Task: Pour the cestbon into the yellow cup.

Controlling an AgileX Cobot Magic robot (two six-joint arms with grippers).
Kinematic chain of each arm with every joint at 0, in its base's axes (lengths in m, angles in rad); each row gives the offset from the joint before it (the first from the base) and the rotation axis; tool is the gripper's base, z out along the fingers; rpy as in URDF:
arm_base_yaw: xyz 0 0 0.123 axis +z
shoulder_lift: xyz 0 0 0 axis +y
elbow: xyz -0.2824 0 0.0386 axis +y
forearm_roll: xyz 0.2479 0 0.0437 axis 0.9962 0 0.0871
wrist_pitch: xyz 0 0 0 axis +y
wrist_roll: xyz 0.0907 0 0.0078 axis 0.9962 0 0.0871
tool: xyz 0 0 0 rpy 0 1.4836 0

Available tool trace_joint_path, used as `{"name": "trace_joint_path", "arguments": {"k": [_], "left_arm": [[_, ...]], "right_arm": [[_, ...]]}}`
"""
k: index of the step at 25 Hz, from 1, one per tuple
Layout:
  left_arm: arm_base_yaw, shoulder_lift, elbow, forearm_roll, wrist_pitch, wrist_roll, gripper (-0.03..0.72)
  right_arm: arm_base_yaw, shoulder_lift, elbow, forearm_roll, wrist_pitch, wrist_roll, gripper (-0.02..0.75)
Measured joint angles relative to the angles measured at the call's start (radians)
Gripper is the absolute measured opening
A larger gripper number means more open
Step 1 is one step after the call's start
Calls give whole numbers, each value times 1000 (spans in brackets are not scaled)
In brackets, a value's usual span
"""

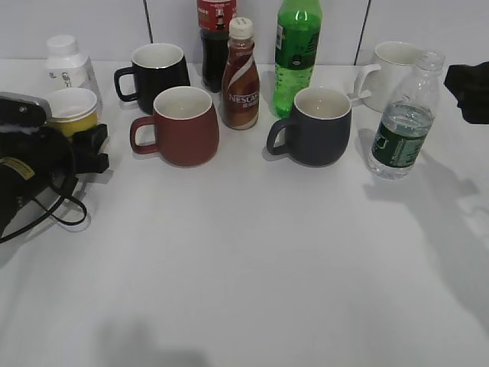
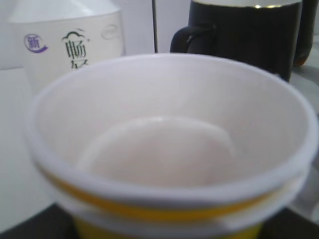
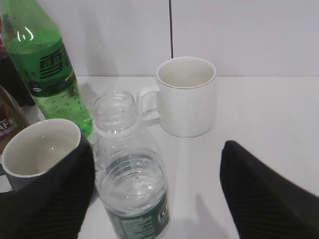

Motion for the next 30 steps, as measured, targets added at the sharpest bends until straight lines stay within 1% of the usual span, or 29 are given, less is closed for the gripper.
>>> {"name": "trace_joint_path", "arguments": {"k": [3,7,9,11,14,17,19,22,25,28,30], "left_arm": [[0,4,0,0,-10,2,358],[0,2,18,6,-30,2,342],[0,-17,55,9,-47,2,340],[0,-53,108,14,-58,2,340],[0,-118,182,32,-66,2,338],[0,-173,249,68,-68,2,334],[0,-196,281,105,-69,2,334],[0,-214,311,175,-70,-3,330],[0,-215,319,256,-69,-60,328],[0,-215,319,341,-69,-84,326],[0,-215,319,397,-69,-91,326]], "right_arm": [[0,0,0,-2,3,0,587],[9,0,6,-54,43,37,587],[33,0,33,-86,38,55,587],[68,0,84,-99,1,61,587],[103,0,173,-117,-116,67,587],[105,13,244,-111,-255,67,590],[105,51,257,-106,-324,61,605],[105,160,257,-106,-423,49,636],[105,301,257,-90,-581,47,658],[105,443,256,-58,-750,46,661],[105,538,246,-52,-779,50,661]]}}
